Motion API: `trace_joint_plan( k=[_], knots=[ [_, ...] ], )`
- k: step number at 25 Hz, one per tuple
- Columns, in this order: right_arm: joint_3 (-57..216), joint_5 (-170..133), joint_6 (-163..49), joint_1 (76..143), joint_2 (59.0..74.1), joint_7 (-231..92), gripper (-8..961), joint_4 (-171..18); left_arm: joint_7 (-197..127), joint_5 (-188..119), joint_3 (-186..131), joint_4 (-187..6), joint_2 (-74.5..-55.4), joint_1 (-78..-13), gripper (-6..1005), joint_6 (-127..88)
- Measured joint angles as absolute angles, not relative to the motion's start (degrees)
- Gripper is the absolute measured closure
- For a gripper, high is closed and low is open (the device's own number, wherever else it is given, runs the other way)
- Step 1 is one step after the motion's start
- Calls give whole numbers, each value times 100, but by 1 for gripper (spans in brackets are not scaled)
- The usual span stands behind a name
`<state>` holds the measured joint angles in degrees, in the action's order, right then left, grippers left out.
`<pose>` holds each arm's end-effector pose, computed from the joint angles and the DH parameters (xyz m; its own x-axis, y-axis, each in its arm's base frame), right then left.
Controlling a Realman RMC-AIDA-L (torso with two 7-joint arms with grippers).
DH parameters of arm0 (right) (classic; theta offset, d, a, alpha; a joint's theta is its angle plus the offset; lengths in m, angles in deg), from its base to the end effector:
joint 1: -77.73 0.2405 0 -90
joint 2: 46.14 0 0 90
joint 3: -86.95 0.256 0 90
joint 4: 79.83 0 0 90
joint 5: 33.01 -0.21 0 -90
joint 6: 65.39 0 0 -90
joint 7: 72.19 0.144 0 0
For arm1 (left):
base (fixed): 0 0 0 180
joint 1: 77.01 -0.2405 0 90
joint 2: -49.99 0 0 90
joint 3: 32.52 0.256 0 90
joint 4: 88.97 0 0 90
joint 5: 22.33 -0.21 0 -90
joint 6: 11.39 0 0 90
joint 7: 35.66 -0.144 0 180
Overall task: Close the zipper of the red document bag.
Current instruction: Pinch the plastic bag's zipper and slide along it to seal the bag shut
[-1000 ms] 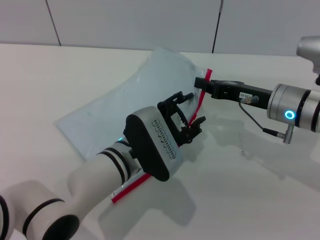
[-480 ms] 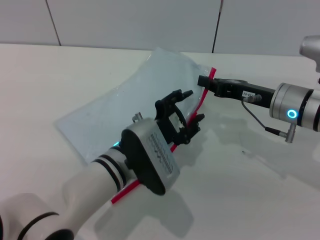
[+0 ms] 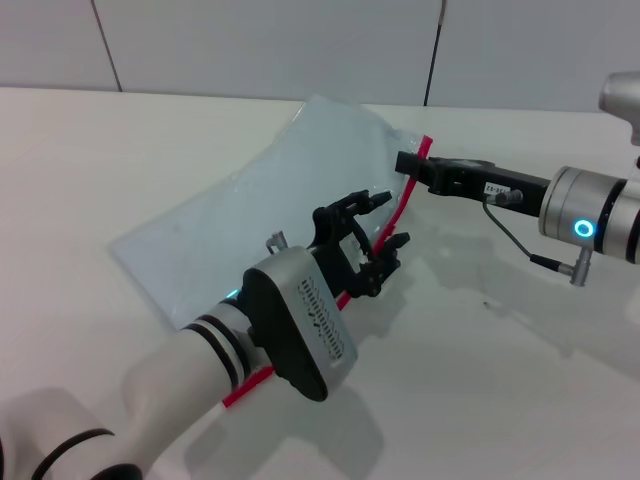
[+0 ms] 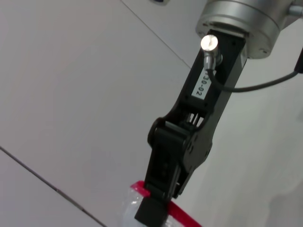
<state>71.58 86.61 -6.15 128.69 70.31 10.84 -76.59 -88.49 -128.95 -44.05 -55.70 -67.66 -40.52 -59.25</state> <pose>0.2145 0.4103 -0.0656 0.4802 -0.5886 -0.6503 -0.8090 -0.5838 -0.0690 -0.2071 0.3261 -0.1395 0.9291 -0.3699 0.0012 -0.2039 -0.5150 -0.8326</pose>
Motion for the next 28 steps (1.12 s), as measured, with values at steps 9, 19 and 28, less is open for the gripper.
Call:
trace_joint_plan(
  k=[9, 19, 28],
  knots=[
    [7158, 8661, -616, 12896, 7039, 1067, 911, -7687, -8842, -12901, -4403, -5723, -6769, -4037, 484, -5923],
    [7158, 8660, -615, 12911, 7040, 1052, 911, -7693, -8812, -12943, -4402, -5759, -6768, -4018, 579, -5950],
    [7140, 8660, -615, 12914, 7040, 1044, 912, -7702, -8744, -12948, -4403, -5782, -6757, -3995, 677, -5926]
  ],
)
